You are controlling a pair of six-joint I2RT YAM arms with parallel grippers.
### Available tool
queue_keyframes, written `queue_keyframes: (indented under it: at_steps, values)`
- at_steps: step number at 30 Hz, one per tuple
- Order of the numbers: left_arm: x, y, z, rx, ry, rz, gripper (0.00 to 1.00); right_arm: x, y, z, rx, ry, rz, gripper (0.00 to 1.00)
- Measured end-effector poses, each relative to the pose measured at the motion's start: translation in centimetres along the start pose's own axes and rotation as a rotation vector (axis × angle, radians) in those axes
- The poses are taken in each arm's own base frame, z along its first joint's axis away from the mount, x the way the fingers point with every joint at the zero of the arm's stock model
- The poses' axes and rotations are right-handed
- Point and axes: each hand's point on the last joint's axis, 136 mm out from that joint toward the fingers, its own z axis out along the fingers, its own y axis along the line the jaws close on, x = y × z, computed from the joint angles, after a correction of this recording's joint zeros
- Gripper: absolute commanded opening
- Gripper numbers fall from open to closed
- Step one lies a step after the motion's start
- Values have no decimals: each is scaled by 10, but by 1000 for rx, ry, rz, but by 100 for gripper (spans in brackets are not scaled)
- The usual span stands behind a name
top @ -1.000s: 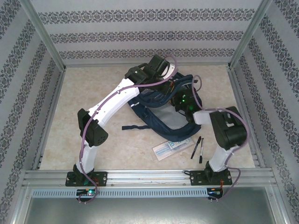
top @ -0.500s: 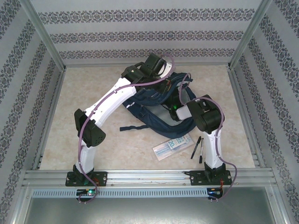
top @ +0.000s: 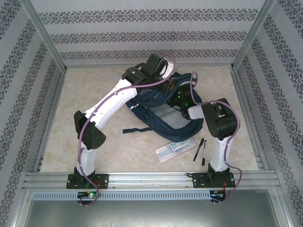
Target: Pack books, pencil case, and school supplies into a backpack
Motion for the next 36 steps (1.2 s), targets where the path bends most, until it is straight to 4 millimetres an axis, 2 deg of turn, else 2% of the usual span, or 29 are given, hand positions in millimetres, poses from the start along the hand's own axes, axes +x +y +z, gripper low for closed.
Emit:
queue_keyframes:
  at_steps: [2, 3, 4, 6, 11, 12, 14, 16, 20, 25, 27, 33, 36]
  values:
    - [0, 0, 0, 0, 0, 0, 0, 5, -4, -2, 27, 23, -13, 19]
    - [0, 0, 0, -1, 0, -1, 0, 6, -5, -3, 33, 28, -14, 13]
    - [0, 1, 0, -1, 0, -1, 0, 7, -5, -3, 36, 37, -19, 10]
    - [0, 0, 1, 0, 1, -3, 0, 9, -4, -2, 32, 48, -17, 10]
    - [-1, 0, 1, 12, -8, -9, 0, 13, 12, 10, -34, 49, 6, 5]
    - [-2, 0, 1, 12, -10, -10, 0, 13, 13, 14, -47, 48, 9, 7]
    - [-2, 1, 2, 11, -12, -10, 0, 16, 14, 25, -61, 54, 21, 25]
    - [-2, 4, 3, 5, -11, -14, 0, 19, 10, 33, -61, 57, 34, 33]
    - [1, 6, 4, 1, -4, -16, 0, 20, 6, 36, -54, 47, 36, 44]
    - [1, 6, 3, 1, -5, -15, 0, 20, 6, 34, -38, 42, 34, 48]
    - [1, 7, 3, -2, -7, -15, 0, 20, 4, 31, -10, 39, 19, 54]
    - [-8, 14, -10, -27, -55, -17, 0, 19, 5, 3, 284, 22, -139, 57]
    - [-8, 22, -11, -42, -65, -26, 0, 17, -3, -5, 380, 27, -193, 58]
